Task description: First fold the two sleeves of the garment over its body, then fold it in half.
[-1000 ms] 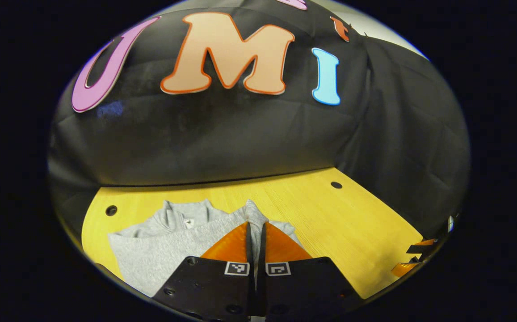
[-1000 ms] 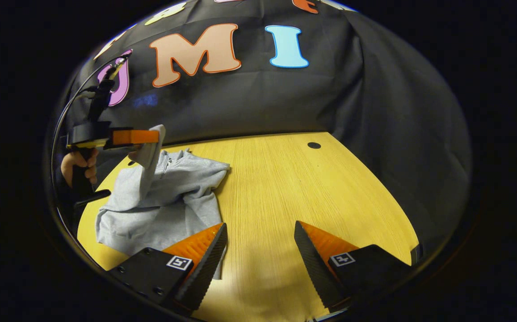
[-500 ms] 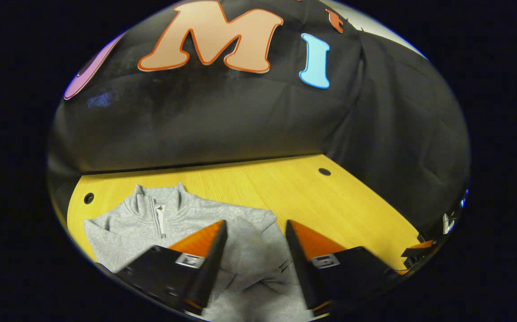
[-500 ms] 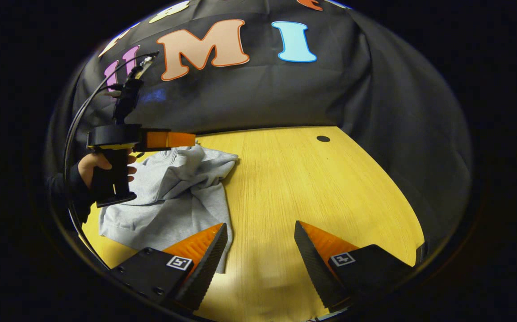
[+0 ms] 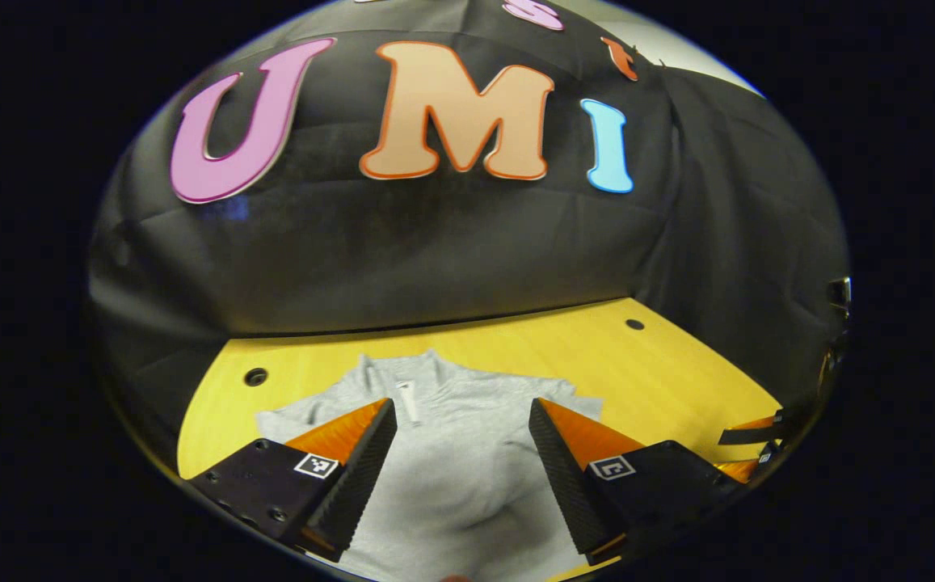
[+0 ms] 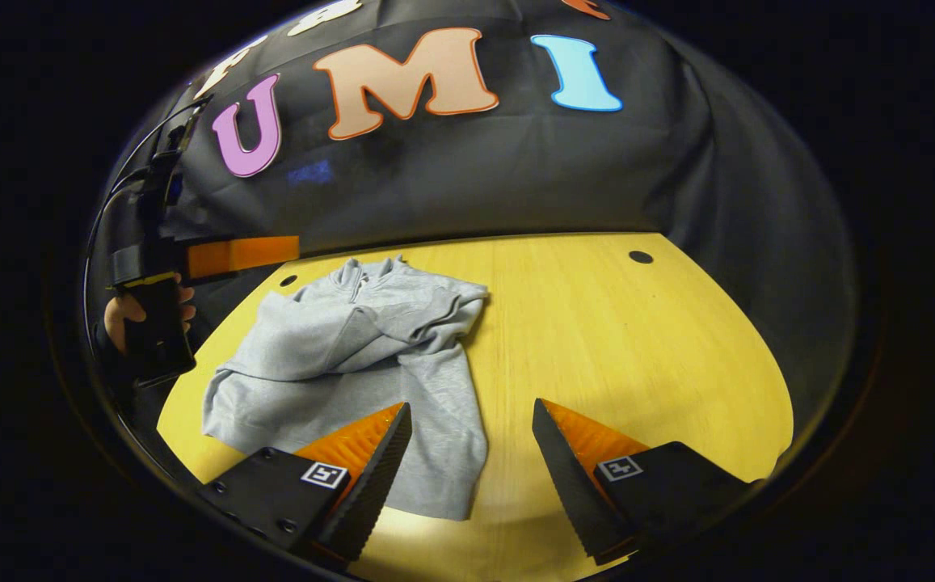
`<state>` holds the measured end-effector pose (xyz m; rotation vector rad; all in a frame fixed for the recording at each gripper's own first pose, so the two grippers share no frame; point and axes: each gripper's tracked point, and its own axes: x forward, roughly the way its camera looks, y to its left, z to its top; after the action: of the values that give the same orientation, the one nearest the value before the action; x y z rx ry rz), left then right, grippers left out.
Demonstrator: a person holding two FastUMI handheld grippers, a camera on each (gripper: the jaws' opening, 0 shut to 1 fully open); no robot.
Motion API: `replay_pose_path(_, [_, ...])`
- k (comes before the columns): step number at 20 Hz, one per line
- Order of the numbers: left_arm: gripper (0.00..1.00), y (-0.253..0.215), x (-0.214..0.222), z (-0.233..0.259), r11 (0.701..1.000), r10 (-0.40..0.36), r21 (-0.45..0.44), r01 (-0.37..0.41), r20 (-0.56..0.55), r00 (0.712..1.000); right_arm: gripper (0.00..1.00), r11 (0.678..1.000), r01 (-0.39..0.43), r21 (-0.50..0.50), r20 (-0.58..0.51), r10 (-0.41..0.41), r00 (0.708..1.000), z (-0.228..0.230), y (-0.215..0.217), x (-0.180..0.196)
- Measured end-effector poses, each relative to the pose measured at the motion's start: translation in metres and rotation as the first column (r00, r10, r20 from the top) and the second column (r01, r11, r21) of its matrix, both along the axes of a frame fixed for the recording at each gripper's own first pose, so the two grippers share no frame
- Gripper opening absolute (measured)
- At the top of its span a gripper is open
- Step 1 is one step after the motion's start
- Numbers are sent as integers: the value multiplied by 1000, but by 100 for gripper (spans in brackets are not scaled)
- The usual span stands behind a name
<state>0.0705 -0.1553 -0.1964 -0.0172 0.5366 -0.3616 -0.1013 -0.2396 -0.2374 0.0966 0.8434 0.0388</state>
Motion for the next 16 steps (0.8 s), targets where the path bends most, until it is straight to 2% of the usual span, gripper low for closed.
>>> replay_pose_path(7, [96, 123, -49, -15, 983, 158, 99, -155, -24, 987, 96, 998, -66, -22, -13, 66, 998, -11, 22, 7])
replay_pose_path(8, [96, 138, -59, -19, 979, 183, 105, -177, -43, 982, 92, 996, -78, -37, -14, 77, 997, -13, 22, 6])
replay_pose_path(9, [96, 150, -69, -23, 974, 205, 111, -197, -63, 977, 92, 994, -88, -61, -16, 87, 996, -14, 20, 4])
replay_pose_path(10, [96, 161, -80, -28, 971, 219, 116, -208, -84, 972, 97, 992, -98, -82, -18, 97, 995, -16, 18, -1])
replay_pose_path(11, [96, 168, -90, -36, 970, 227, 116, -215, -101, 969, 92, 989, -108, -99, -27, 106, 994, -18, 17, -6])
replay_pose_path(13, [96, 177, -114, -49, 969, 233, 117, -216, -150, 961, 97, 986, -126, -111, -54, 121, 991, -24, 19, -17])
replay_pose_path(15, [97, 188, -140, -68, 965, 250, 134, -224, -219, 943, 97, 985, -136, -109, -83, 127, 988, -30, 21, -29])
replay_pose_path(16, [97, 191, -151, -76, 965, 253, 138, -225, -240, 937, 94, 985, -138, -107, -90, 128, 988, -33, 22, -32])
